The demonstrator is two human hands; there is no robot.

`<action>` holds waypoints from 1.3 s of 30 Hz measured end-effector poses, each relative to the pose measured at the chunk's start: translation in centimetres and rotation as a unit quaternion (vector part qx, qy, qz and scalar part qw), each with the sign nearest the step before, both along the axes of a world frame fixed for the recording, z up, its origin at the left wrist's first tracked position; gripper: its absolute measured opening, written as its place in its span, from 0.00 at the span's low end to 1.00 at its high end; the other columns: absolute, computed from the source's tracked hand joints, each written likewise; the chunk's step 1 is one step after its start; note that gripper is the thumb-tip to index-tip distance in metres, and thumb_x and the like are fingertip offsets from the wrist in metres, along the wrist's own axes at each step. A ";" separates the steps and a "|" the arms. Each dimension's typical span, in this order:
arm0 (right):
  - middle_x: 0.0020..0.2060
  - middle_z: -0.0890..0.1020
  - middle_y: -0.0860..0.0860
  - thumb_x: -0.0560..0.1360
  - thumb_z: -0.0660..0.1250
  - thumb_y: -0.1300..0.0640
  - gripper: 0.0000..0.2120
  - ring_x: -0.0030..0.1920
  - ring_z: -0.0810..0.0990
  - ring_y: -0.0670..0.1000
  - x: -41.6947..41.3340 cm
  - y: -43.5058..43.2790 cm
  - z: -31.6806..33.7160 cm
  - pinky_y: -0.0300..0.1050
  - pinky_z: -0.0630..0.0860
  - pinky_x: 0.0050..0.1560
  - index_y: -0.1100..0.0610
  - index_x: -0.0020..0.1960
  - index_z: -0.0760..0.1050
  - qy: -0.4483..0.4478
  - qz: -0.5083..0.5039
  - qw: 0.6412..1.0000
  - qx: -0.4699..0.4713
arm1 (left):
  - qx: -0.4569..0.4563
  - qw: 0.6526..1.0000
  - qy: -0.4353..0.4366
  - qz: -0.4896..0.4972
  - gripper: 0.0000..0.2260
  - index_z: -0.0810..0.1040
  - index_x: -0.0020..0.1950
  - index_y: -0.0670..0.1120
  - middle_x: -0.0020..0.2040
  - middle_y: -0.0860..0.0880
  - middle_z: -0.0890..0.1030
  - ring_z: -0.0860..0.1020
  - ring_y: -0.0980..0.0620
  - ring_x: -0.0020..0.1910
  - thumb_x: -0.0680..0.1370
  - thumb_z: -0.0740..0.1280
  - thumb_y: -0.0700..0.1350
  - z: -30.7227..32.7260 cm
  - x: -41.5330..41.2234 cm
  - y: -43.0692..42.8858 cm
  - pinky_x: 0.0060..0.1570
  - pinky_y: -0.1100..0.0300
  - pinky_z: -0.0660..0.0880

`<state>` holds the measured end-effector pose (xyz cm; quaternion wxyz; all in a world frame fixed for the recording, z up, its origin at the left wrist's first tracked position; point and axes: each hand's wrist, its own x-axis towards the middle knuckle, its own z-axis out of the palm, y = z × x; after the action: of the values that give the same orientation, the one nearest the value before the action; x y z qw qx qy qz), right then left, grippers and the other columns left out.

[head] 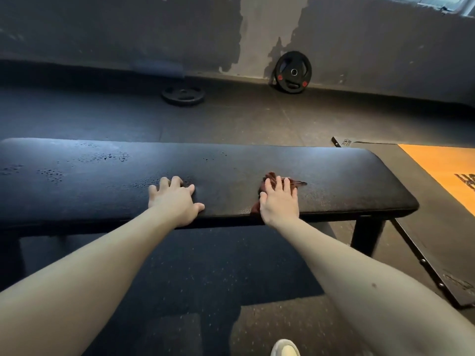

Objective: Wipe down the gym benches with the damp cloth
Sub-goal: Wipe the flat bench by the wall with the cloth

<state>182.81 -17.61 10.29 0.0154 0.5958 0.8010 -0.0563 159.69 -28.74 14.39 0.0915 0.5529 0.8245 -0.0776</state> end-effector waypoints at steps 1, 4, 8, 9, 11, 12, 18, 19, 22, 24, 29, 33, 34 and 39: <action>0.83 0.50 0.57 0.86 0.45 0.47 0.28 0.83 0.44 0.59 -1.0 -0.6 -0.1 0.59 0.43 0.81 0.53 0.84 0.51 0.005 0.004 1.000 0.006 | 0.001 1.000 0.006 -0.003 0.28 0.66 0.77 0.57 0.76 0.48 0.63 0.59 0.42 0.74 0.80 0.56 0.67 -0.1 0.1 0.0 0.68 0.44 0.61; 0.83 0.51 0.58 0.86 0.46 0.47 0.28 0.83 0.45 0.60 -4.5 -2.9 -0.4 0.59 0.42 0.81 0.53 0.84 0.52 0.033 0.059 0.997 0.023 | 0.004 1.000 0.010 -0.009 0.27 0.66 0.77 0.57 0.76 0.49 0.63 0.59 0.42 0.74 0.80 0.57 0.67 -0.2 0.0 0.1 0.68 0.43 0.60; 0.83 0.51 0.57 0.86 0.47 0.47 0.27 0.83 0.44 0.58 -6.6 -4.4 -0.2 0.57 0.42 0.82 0.52 0.84 0.53 0.049 0.152 0.987 0.005 | 0.016 1.000 0.010 0.002 0.27 0.69 0.74 0.55 0.75 0.48 0.65 0.61 0.43 0.74 0.79 0.59 0.67 0.0 -0.6 -0.3 0.68 0.43 0.61; 0.83 0.51 0.56 0.86 0.47 0.47 0.27 0.83 0.45 0.57 -6.1 -4.0 0.0 0.56 0.42 0.82 0.52 0.84 0.53 0.049 0.178 0.983 -0.005 | 0.022 1.000 0.016 0.013 0.29 0.70 0.73 0.54 0.75 0.48 0.66 0.62 0.43 0.73 0.78 0.59 0.69 0.0 -0.9 -0.5 0.68 0.43 0.62; 0.83 0.52 0.54 0.87 0.47 0.47 0.26 0.83 0.45 0.55 -4.1 -2.0 0.3 0.54 0.44 0.82 0.51 0.84 0.53 0.042 0.189 0.981 -0.018 | 0.020 0.999 0.020 0.040 0.34 0.71 0.73 0.52 0.74 0.47 0.67 0.63 0.43 0.73 0.75 0.59 0.73 0.2 -1.5 -0.6 0.68 0.44 0.63; 0.83 0.52 0.54 0.87 0.47 0.47 0.26 0.83 0.46 0.55 -2.9 -0.7 0.4 0.55 0.44 0.82 0.51 0.84 0.53 0.039 0.167 0.985 -0.019 | 0.014 0.998 0.016 0.054 0.36 0.70 0.73 0.52 0.74 0.47 0.67 0.62 0.43 0.73 0.74 0.59 0.75 0.3 -1.9 -0.6 0.68 0.44 0.62; 0.83 0.52 0.57 0.86 0.45 0.46 0.28 0.83 0.46 0.59 -2.2 1.5 0.6 0.60 0.44 0.81 0.52 0.84 0.52 0.014 0.021 1.000 -0.013 | -0.020 0.997 0.000 0.078 0.38 0.71 0.74 0.53 0.74 0.46 0.66 0.60 0.42 0.74 0.72 0.59 0.77 0.4 -3.4 0.2 0.69 0.43 0.60; 0.83 0.52 0.57 0.86 0.45 0.46 0.28 0.83 0.46 0.60 -3.3 1.0 0.7 0.60 0.44 0.81 0.53 0.84 0.52 0.015 0.021 1.000 -0.009 | -0.028 0.997 0.004 0.078 0.39 0.71 0.74 0.53 0.74 0.46 0.66 0.60 0.42 0.74 0.72 0.59 0.77 0.4 -3.5 0.4 0.69 0.43 0.60; 0.83 0.53 0.58 0.85 0.47 0.45 0.28 0.82 0.47 0.60 -7.4 -0.9 0.5 0.60 0.45 0.81 0.53 0.84 0.53 0.022 0.089 0.996 -0.001 | -0.051 0.996 0.016 0.072 0.39 0.73 0.73 0.52 0.73 0.46 0.66 0.61 0.42 0.74 0.72 0.60 0.77 0.9 -3.6 1.0 0.69 0.44 0.61; 0.83 0.53 0.57 0.86 0.48 0.45 0.28 0.83 0.46 0.59 -10.0 -2.2 0.2 0.60 0.44 0.81 0.53 0.83 0.53 0.031 0.143 0.989 -0.004 | -0.064 0.995 0.010 0.074 0.37 0.72 0.74 0.52 0.73 0.46 0.66 0.61 0.42 0.74 0.73 0.61 0.75 1.3 -3.8 1.3 0.69 0.44 0.61; 0.83 0.52 0.54 0.86 0.47 0.46 0.27 0.83 0.46 0.55 -7.9 0.1 1.0 0.56 0.44 0.82 0.51 0.84 0.53 0.033 0.194 0.980 -0.034 | -0.090 0.993 0.015 0.070 0.35 0.71 0.74 0.54 0.73 0.47 0.65 0.61 0.42 0.74 0.74 0.63 0.73 1.8 -4.1 1.4 0.68 0.44 0.62; 0.83 0.53 0.55 0.86 0.46 0.47 0.27 0.83 0.47 0.57 -2.6 4.7 0.9 0.59 0.46 0.82 0.51 0.83 0.53 0.021 0.080 0.996 -0.018 | -0.069 0.995 0.025 0.069 0.34 0.74 0.72 0.55 0.70 0.48 0.68 0.62 0.44 0.72 0.72 0.65 0.73 1.5 -3.9 1.2 0.66 0.45 0.62; 0.83 0.52 0.56 0.86 0.45 0.47 0.27 0.83 0.47 0.57 -2.4 5.0 0.8 0.60 0.45 0.81 0.52 0.84 0.53 0.018 0.054 0.998 -0.021 | -0.064 0.995 0.022 0.073 0.34 0.74 0.72 0.55 0.69 0.47 0.68 0.62 0.44 0.72 0.72 0.65 0.73 1.5 -3.8 1.1 0.66 0.45 0.62; 0.83 0.51 0.58 0.85 0.46 0.46 0.28 0.83 0.45 0.60 -7.3 3.2 0.6 0.61 0.42 0.81 0.53 0.84 0.52 0.029 0.049 0.998 -0.017 | -0.047 0.995 -0.007 0.086 0.33 0.74 0.72 0.56 0.70 0.47 0.67 0.62 0.43 0.72 0.72 0.68 0.72 1.3 -4.0 1.0 0.67 0.46 0.62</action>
<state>175.49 -14.44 10.89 0.0048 0.5539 0.8281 -0.0861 155.71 -27.77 15.73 0.1297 0.4757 0.8638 -0.1038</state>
